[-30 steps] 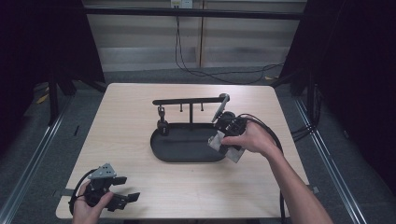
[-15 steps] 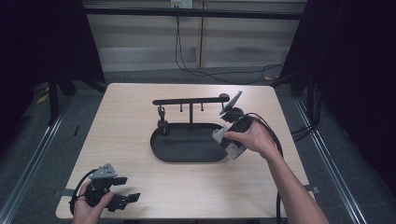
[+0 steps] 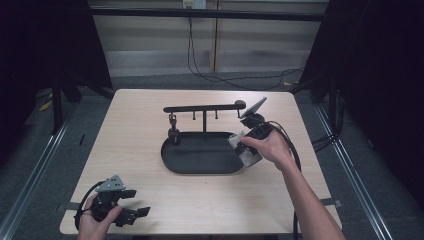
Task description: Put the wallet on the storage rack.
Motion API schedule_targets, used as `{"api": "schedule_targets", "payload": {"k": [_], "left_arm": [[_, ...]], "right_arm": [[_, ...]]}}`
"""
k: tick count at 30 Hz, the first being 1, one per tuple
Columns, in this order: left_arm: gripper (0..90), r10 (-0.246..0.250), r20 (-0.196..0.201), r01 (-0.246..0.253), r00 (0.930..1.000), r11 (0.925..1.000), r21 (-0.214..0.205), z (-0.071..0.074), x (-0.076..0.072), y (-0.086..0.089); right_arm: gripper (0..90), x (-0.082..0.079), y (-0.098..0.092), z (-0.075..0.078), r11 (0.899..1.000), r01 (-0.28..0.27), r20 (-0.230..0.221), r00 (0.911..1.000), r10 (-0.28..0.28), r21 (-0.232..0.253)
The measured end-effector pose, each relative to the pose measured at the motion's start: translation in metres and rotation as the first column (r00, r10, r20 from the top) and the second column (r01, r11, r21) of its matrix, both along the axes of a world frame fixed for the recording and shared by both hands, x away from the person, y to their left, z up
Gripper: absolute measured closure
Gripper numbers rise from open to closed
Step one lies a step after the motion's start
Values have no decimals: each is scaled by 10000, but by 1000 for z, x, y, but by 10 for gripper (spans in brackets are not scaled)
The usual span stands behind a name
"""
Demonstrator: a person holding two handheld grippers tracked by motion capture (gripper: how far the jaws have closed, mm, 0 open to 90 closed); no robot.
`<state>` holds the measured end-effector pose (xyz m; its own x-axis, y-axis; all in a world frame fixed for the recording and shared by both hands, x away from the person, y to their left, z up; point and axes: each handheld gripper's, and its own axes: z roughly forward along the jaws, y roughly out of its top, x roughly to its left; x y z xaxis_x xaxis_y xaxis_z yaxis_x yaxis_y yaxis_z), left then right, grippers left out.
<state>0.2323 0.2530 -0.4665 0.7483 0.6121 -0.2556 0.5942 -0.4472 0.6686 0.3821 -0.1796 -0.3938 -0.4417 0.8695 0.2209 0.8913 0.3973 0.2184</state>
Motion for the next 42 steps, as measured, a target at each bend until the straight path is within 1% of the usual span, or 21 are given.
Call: {"api": "schedule_targets", "payload": {"k": [4,5,9,12,14,16,19,20,21,22,24,28,31,33,34,35,36,37,40,42], "left_arm": [[166,-1,-8,1,10000,10000,1,0,0,0],[166,-1,-11,1,10000,10000,-2,0,0,0],[166,49,7,-49,10000,10000,7,0,0,1],[166,54,22,-54,10000,10000,25,0,0,1],[167,14,-11,-14,10000,10000,17,0,0,0],[166,4,-37,-4,10000,10000,37,0,0,0],[166,32,-17,-32,10000,10000,72,0,0,0],[166,16,-37,-16,10000,10000,58,0,0,1],[167,49,3,-49,10000,10000,24,0,0,1],[167,96,90,-96,9999,10000,8,0,0,1],[167,133,64,-133,9999,9999,-51,1,0,1],[167,155,52,-155,9999,9999,17,1,0,2],[167,126,33,-126,9999,9999,27,0,0,2],[167,76,-16,-76,10000,10000,32,0,0,1],[167,75,-16,-75,10000,10000,32,0,0,1],[167,56,-5,-56,10000,10000,11,0,0,1],[167,19,-17,-19,10000,10000,55,0,0,1],[167,36,-6,-36,10000,10000,24,0,0,1],[167,96,-35,-96,9999,9999,57,0,0,1],[167,97,-30,-97,9999,9999,46,0,0,1]], "right_arm": [[335,2,-1,-6,9998,145,115,9998,-147,132],[335,2,-1,-7,9997,216,276,9994,-219,109],[335,5,-4,-11,9972,612,269,9977,-624,421],[335,8,-9,-16,9914,1057,237,9939,-1078,772],[335,9,-10,-19,9884,1235,220,9918,-1259,883],[335,11,-11,-24,9829,1446,160,9890,-1473,1140],[335,12,-11,-28,9766,1676,151,9851,-1711,1349],[335,13,-11,-29,9753,1703,133,9847,-1738,1404],[335,14,-9,-30,9766,1666,95,9855,-1694,1363],[335,14,-8,-31,9763,1691,178,9848,-1730,1352],[335,16,-6,-35,9726,1785,154,9830,-1828,1490],[335,20,-4,-43,9618,2049,79,9777,-2098,1815],[335,23,-2,-48,9588,2037,-34,9783,-2071,1983],[335,25,-1,-48,9516,2110,-68,9766,-2149,2233],[335,25,-1,-49,9490,2185,-151,9752,-2209,2275],[335,26,-1,-51,9478,2221,-123,9742,-2253,2287],[335,26,0,-52,9433,2356,-223,9712,-2371,2337],[335,27,0,-54,9405,2406,-227,9699,-2424,2401],[335,28,3,-57,9423,2386,-250,9706,-2395,2350],[335,29,4,-60,9414,2425,-309,9698,-2421,2346]]}}
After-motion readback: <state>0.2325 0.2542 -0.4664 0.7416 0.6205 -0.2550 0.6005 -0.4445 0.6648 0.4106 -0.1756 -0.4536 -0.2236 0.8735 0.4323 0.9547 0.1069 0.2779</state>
